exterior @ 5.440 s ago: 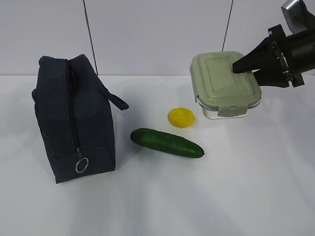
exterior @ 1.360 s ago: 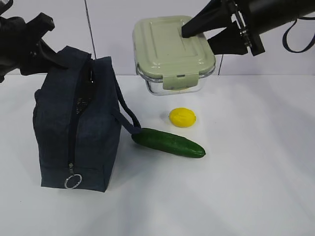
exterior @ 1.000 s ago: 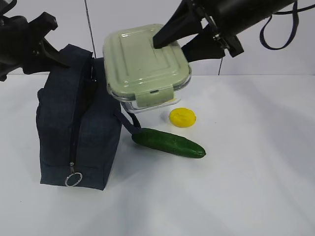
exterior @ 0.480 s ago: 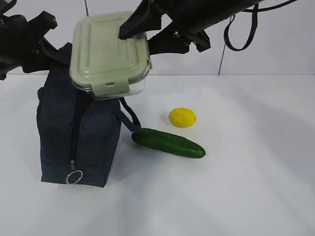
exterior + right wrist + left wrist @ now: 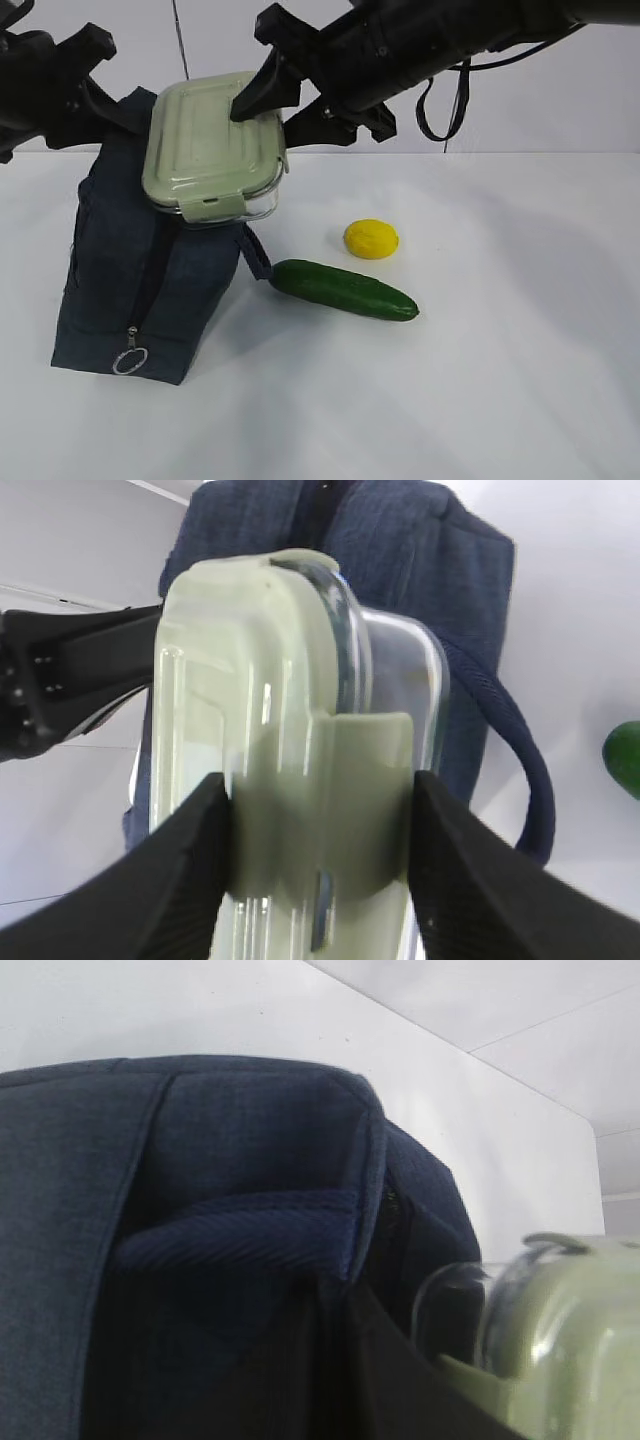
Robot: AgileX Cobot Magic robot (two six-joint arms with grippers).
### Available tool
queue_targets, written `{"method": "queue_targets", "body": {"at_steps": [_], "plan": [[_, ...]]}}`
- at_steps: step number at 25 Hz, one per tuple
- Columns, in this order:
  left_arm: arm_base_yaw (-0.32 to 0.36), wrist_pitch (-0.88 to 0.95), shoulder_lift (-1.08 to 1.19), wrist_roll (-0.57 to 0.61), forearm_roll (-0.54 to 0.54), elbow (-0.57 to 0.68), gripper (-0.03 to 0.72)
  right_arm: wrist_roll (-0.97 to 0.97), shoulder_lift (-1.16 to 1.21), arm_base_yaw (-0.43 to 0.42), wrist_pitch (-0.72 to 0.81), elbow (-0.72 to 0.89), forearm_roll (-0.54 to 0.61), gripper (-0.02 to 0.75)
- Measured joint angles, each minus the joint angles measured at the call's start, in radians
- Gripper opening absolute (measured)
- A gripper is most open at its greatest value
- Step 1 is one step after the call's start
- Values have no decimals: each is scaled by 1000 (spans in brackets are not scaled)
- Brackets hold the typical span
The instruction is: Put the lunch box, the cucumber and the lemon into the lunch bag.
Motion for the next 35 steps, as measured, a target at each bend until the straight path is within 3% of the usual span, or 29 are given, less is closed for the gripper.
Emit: {"method": "queue_targets", "body": {"at_steps": [13, 18, 31, 35], "plan": [[-5, 8, 0, 0, -4, 0, 8, 40, 63, 0, -7, -34, -145, 412], [-64, -16, 0, 10, -4, 0, 8, 44, 69, 13, -12, -34, -160, 412], [-124, -79, 0, 19, -97, 0, 8, 45, 127, 91, -64, -34, -154, 412], [-124, -90, 0, 19, -106, 0, 8, 2, 147, 103, -112, -34, -84, 412]]}}
